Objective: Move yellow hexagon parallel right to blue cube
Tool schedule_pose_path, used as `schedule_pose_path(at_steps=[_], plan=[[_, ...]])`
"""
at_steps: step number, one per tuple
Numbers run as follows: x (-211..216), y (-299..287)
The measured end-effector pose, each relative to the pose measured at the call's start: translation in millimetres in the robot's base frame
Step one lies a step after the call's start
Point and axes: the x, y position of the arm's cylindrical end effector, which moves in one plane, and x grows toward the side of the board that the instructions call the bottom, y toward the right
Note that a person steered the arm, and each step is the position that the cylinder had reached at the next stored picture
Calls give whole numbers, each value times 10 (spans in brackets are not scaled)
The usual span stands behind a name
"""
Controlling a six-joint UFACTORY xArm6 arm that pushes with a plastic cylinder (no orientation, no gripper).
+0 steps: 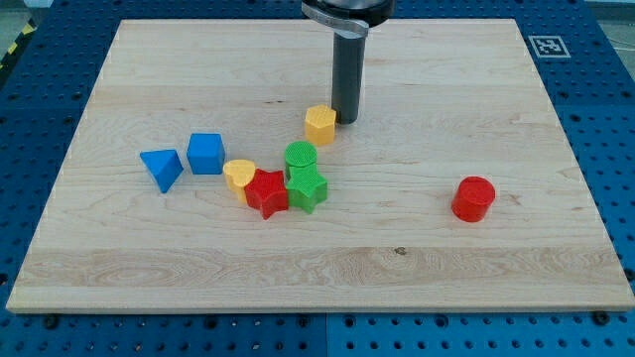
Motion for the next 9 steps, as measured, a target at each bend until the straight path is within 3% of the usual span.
schedule_pose_path(at_steps=[4, 7, 9], plan=[[-88, -789], [-476, -56], [-297, -298]])
